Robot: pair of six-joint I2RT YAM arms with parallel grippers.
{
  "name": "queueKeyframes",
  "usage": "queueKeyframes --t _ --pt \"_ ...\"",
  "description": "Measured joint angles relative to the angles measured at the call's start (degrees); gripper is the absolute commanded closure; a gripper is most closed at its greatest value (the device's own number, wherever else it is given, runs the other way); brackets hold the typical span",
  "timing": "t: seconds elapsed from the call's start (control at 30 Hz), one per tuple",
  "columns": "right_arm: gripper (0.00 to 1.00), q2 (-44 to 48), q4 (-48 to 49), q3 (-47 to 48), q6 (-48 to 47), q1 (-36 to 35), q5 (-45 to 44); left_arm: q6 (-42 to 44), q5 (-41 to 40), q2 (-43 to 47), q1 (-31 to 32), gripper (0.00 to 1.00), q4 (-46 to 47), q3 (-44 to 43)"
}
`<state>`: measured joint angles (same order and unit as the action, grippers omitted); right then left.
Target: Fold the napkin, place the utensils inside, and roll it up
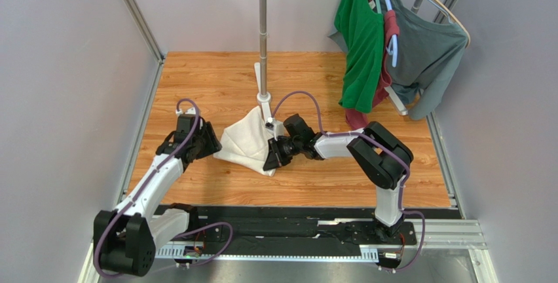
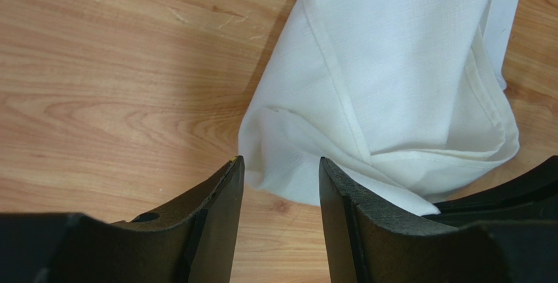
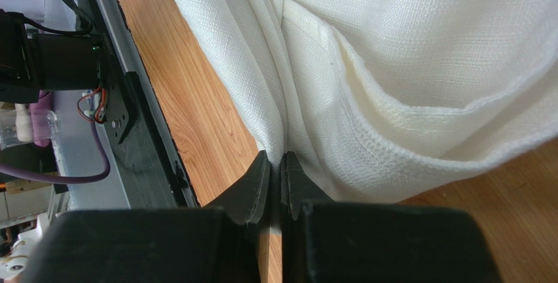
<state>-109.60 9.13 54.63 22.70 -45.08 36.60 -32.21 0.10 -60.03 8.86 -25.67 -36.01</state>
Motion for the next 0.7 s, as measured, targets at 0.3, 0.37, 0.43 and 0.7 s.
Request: queueKeyframes --t 0.3,0.37,0.43,0.7 --pt "1.00 -1.18 -5.97 3.54 0.17 0.24 0.50 -1.18 -2.08 15.21 0.00 0.46 0.81 7.67" --pt "1.00 -1.62 -7.04 4.35 0.17 0.28 0.81 -1.16 -1.97 14.80 0.00 0.48 1.20 8.28" --pt "1.00 -1.99 -7.96 5.07 0.17 0.28 1.09 -1.14 -1.77 12.72 0.00 0.49 1.75 8.41" --pt "1.00 -2.54 -10.49 6.62 0.15 0.28 1.11 -1.11 -1.66 5.35 0.00 0.55 5.20 8.44"
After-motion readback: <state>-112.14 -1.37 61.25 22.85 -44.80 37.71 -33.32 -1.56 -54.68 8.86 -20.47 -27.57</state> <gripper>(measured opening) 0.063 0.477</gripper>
